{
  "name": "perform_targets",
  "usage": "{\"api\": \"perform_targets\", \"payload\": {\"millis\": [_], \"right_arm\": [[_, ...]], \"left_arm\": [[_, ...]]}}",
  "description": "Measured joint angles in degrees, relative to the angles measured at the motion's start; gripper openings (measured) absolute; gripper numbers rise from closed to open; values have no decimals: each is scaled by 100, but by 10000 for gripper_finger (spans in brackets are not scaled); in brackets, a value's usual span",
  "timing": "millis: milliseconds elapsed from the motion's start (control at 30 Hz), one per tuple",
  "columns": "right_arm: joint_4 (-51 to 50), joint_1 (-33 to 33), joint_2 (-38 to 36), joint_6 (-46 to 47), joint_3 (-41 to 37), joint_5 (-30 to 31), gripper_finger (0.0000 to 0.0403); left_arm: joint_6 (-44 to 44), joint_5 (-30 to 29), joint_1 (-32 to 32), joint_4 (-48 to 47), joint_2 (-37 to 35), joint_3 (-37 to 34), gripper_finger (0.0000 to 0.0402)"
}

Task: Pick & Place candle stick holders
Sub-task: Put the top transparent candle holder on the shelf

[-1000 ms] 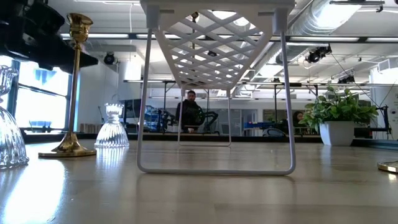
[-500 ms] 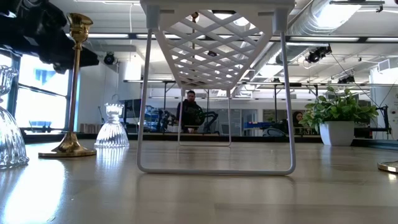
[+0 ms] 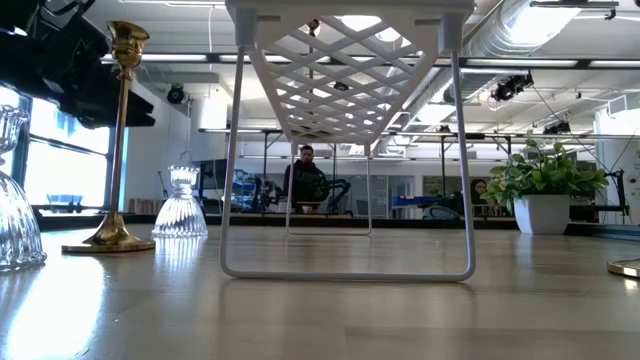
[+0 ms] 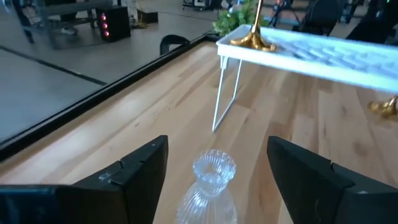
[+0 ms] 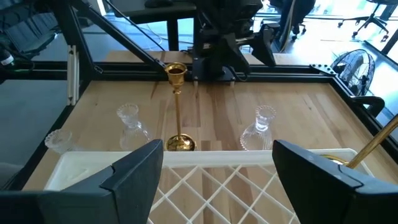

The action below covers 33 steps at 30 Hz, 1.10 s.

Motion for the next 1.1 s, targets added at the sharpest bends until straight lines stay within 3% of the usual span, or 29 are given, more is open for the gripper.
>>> {"api": "perform_targets", "payload": {"millis": [300,600,967,1100], "right_arm": [[0,-2,0,0,0,0,299],[-1,-2,2,0,0,-18,299],[0,-2,2,0,0,-37,299],[-1,-2,2,-2,0,-37,299]], "left_arm": [[364,782,-2,233,169,-348,270],[740,779,0,655,505,-376,270],[680,785,0,1219,1230,-398,270],[282,726,0,1245,1563,-398,270]]}}
